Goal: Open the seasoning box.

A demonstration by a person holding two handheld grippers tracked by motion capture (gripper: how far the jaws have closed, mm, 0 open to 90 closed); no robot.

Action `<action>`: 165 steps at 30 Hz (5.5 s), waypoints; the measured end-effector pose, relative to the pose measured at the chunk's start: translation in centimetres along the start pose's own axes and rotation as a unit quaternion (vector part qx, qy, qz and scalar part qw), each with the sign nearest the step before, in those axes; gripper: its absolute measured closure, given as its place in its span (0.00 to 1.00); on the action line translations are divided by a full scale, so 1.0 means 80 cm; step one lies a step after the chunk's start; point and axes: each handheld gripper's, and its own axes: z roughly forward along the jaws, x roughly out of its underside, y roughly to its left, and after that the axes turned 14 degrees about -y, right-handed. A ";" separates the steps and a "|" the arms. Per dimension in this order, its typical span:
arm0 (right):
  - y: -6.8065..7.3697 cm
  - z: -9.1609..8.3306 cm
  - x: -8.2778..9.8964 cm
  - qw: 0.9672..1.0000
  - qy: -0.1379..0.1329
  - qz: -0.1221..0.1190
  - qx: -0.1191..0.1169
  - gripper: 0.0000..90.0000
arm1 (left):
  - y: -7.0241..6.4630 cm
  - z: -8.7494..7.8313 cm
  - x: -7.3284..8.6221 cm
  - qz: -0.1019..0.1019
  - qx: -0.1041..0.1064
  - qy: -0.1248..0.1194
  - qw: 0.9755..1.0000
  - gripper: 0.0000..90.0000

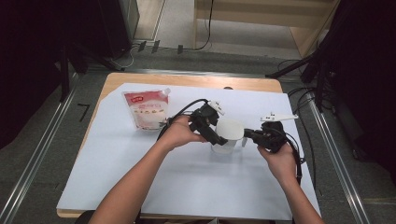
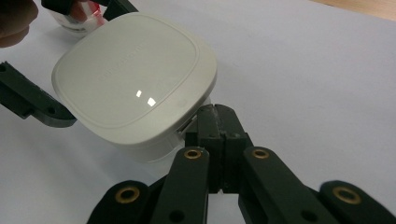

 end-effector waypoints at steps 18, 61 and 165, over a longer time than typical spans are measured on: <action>0.003 0.000 0.000 1.000 -0.001 -0.007 0.006 1.00 | -0.003 -0.001 -0.004 0.015 -0.008 0.013 1.000 0.17; 0.004 0.001 0.001 1.000 -0.004 -0.011 0.006 1.00 | -0.004 -0.013 0.000 0.020 -0.011 0.007 1.000 0.21; 0.005 0.001 0.043 0.999 0.028 0.038 -0.023 1.00 | -0.022 -0.043 -0.031 -0.016 0.021 -0.042 0.999 0.75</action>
